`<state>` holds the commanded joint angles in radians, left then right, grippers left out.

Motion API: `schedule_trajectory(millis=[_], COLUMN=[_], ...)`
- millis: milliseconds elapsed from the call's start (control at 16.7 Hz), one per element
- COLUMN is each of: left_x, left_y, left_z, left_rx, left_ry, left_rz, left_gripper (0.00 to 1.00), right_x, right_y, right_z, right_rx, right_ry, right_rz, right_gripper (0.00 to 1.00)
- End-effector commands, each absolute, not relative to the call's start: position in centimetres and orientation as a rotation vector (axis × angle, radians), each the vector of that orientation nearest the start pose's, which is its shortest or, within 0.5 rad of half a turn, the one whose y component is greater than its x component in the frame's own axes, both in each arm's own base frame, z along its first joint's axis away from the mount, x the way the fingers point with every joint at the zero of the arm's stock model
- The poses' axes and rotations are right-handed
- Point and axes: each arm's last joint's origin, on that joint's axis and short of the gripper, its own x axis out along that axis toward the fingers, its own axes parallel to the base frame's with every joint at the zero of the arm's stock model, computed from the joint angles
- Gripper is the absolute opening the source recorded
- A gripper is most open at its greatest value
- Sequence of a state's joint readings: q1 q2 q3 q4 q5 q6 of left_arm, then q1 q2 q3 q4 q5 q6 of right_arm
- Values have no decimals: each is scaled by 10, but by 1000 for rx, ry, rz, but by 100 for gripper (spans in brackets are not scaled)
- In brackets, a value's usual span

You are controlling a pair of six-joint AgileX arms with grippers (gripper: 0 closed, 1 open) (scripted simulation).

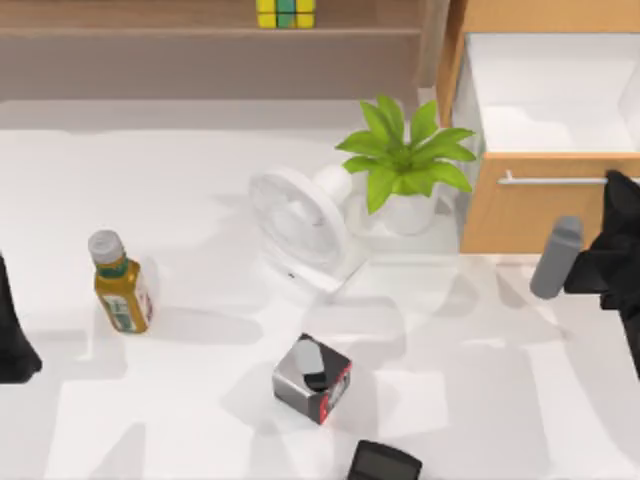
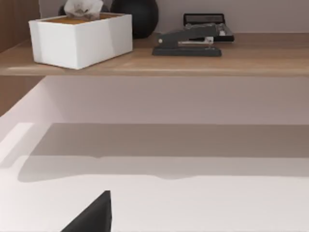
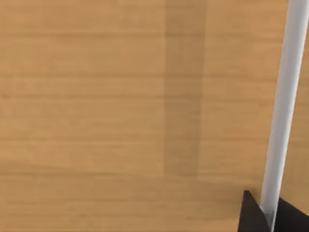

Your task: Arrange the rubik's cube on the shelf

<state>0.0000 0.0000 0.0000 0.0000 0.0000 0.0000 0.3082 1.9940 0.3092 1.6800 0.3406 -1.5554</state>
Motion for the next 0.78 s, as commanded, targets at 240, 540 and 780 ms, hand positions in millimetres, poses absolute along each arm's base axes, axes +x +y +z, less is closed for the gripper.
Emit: schedule_trajectory(millis=[240,540,780], left_x=[106,106,106], left_y=[-1,-1,-1], left_z=[160,160,160], left_rx=[0,0,0], left_ry=[0,0,0], left_rz=[0,0,0], left_gripper=[100,100,100], right_x=[253,266,294], right_y=[71,71,72], right_z=[89,90,88], right_rx=[-1571,-1566,-1570], right_ry=[8,6,12], right_rz=[-8,-16,-6], right_gripper=[0,0,0])
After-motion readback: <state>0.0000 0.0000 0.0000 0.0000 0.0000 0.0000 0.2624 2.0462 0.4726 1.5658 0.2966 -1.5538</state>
